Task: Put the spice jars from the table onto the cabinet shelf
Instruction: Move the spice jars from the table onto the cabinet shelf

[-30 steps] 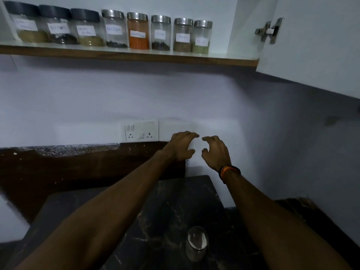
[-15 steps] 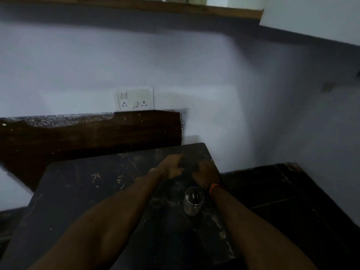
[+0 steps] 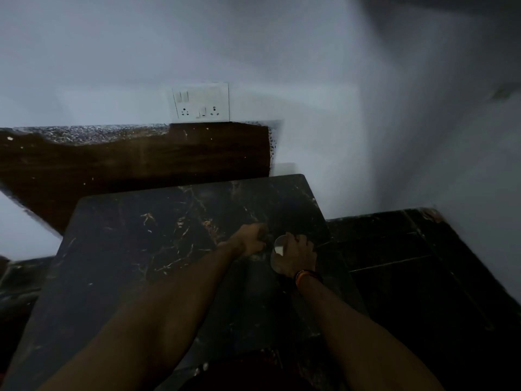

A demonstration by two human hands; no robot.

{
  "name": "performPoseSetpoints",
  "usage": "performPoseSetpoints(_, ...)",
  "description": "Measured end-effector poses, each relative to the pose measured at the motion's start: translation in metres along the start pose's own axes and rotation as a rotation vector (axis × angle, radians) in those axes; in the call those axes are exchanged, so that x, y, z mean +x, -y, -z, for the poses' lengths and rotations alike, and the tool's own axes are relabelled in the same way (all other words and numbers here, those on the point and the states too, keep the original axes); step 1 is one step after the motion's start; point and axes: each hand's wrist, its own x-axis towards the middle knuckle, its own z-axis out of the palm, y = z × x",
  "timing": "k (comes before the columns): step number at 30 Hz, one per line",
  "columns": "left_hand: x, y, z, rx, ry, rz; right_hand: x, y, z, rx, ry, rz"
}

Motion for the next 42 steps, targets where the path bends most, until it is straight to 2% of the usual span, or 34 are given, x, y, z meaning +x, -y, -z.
performPoseSetpoints(11, -0.006, 0.013, -0.014, -0.119, 0.023, 0.046, 0.011, 0.005, -0.021, 0.099, 0.009, -0.107)
performPoseSetpoints(18, -0.005, 0.027, -0.014, -0.334, -0.053, 0.139, 0.021, 0.008, -0.015, 0.281, 0.012, -0.025)
performPoseSetpoints(22, -0.004, 0.041, -0.014, -0.605, -0.209, 0.208, 0.036, 0.026, -0.002, 0.476, 0.064, 0.074)
performPoseSetpoints(25, -0.007, 0.047, -0.013, -0.981, -0.305, 0.34, 0.042, 0.037, 0.012, 0.767, 0.112, 0.11)
performPoseSetpoints(29, -0.012, 0.053, -0.012, -1.408, -0.142, 0.459, 0.048, 0.05, 0.034, 1.056, 0.231, 0.184)
performPoseSetpoints(31, -0.014, 0.051, -0.007, -1.603, -0.053, 0.406, 0.052, 0.056, 0.041, 1.095, 0.273, 0.238)
performPoseSetpoints(33, -0.018, 0.046, 0.0, -1.719, -0.038, 0.343, 0.057, 0.061, 0.046, 1.105, 0.282, 0.276)
performPoseSetpoints(38, -0.021, 0.037, 0.015, -1.887, -0.086, 0.169, 0.071, 0.075, 0.054, 1.245, 0.239, 0.237)
performPoseSetpoints(42, -0.018, 0.026, 0.026, -1.901, -0.135, 0.049, 0.081, 0.089, 0.062, 1.339, 0.159, 0.203)
